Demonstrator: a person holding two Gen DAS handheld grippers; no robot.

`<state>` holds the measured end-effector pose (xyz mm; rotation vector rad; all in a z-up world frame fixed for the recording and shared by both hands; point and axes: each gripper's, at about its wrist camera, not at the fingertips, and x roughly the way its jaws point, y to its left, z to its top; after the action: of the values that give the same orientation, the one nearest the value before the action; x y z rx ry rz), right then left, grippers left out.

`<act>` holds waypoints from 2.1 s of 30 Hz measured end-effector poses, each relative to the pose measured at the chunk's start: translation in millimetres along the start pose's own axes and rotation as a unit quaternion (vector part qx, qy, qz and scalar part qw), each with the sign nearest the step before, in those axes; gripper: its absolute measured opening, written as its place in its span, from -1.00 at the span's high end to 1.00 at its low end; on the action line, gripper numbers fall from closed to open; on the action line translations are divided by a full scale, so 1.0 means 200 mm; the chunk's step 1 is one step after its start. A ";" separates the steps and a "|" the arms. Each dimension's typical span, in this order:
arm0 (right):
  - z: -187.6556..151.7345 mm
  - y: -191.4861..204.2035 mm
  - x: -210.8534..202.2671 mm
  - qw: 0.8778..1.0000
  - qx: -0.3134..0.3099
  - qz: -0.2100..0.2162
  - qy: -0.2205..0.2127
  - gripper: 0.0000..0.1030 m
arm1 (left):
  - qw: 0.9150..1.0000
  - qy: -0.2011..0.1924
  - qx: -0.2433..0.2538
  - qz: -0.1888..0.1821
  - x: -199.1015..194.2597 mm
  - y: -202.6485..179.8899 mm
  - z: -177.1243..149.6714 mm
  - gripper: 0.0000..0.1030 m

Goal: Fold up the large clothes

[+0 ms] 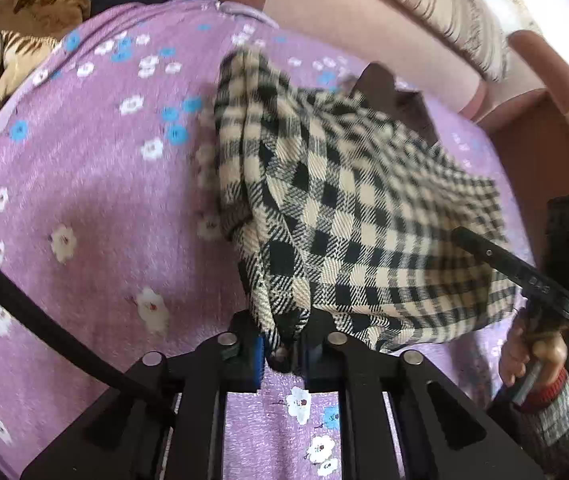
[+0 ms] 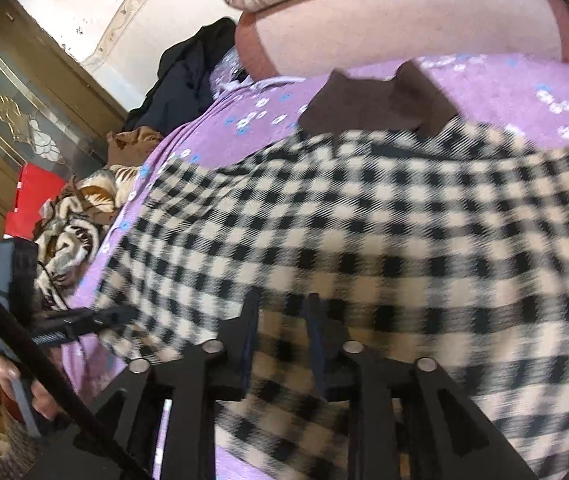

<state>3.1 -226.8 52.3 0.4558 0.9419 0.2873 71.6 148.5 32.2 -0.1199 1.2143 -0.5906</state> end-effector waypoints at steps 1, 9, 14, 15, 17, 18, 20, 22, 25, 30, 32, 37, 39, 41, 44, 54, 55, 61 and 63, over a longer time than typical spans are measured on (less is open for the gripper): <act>0.01 -0.05 -0.04 1.000 0.001 -0.011 -0.008 0.39 | 1.000 -0.011 -0.001 -0.003 -0.04 0.02 0.01 0.69; 0.05 -0.48 -0.34 0.991 0.070 -0.094 -0.060 0.29 | 0.993 -0.098 -0.051 0.032 -0.19 0.09 0.12 0.66; 0.12 -0.61 -0.28 0.991 0.087 -0.090 -0.038 0.29 | 0.994 -0.113 -0.002 -0.013 -0.08 -0.13 0.21 0.24; 0.14 -0.63 -0.22 0.991 0.083 -0.100 -0.028 0.29 | 0.994 -0.109 0.004 -0.014 -0.05 -0.15 0.22 0.08; 0.17 -0.66 -0.16 0.989 0.076 -0.124 -0.027 0.29 | 0.996 -0.089 0.016 0.014 0.07 -0.21 0.25 0.08; 0.19 -0.67 -0.14 0.987 0.074 -0.137 -0.029 0.29 | 0.996 -0.076 0.016 0.043 0.14 -0.20 0.26 0.08; 0.23 -0.73 -0.11 0.984 0.074 -0.157 -0.036 0.31 | 0.996 -0.054 0.003 0.076 0.25 -0.14 0.27 0.08; 0.27 -0.76 -0.09 0.982 0.071 -0.172 -0.042 0.32 | 0.996 -0.042 -0.012 0.081 0.31 -0.08 0.28 0.08; 0.31 -0.75 -0.11 0.978 0.064 -0.193 -0.042 0.32 | 0.995 -0.050 -0.033 0.085 0.30 -0.03 0.31 0.08; 0.26 -0.65 -0.32 0.978 0.061 -0.188 -0.060 0.28 | 0.992 -0.079 -0.062 0.080 0.19 -0.02 0.28 0.10; 0.20 -0.57 -0.39 0.984 0.054 -0.158 -0.066 0.28 | 0.991 -0.106 -0.033 0.079 0.09 -0.12 0.24 0.10; -0.05 -0.36 -0.42 0.996 0.039 -0.069 -0.045 0.28 | 0.993 -0.103 0.027 0.046 0.07 -0.35 0.10 0.07; -0.16 -0.34 -0.37 0.997 0.041 -0.056 -0.026 0.28 | 0.995 -0.073 0.048 0.054 0.15 -0.40 0.04 0.07; -0.24 -0.37 -0.32 0.996 0.054 -0.065 -0.015 0.28 | 0.992 -0.044 0.064 0.101 0.27 -0.42 -0.01 0.07; -0.28 -0.42 -0.36 0.995 0.089 -0.047 -0.023 0.28 | 0.984 -0.053 0.102 0.135 0.29 -0.47 -0.06 0.07; -0.41 -0.60 -0.81 0.979 0.142 -0.098 -0.110 -0.09 | 0.992 -0.092 0.040 0.079 0.08 -0.45 -0.13 0.05; -0.44 -0.65 -0.82 0.976 0.160 -0.099 -0.114 -0.09 | 0.992 -0.099 0.036 0.076 0.06 -0.45 -0.13 0.05; -0.56 -0.86 -0.87 0.957 0.245 -0.092 -0.127 -0.14 | 0.989 -0.122 0.032 0.071 -0.01 -0.50 -0.19 0.05; -0.57 -0.89 -0.84 0.956 0.260 -0.068 -0.118 -0.14 | 0.988 -0.124 0.052 0.070 -0.01 -0.56 -0.24 0.04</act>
<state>-179.6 -425.0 26.3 0.8839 0.8032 -0.1473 -11.7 66.0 60.3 -0.0186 0.9408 -0.4988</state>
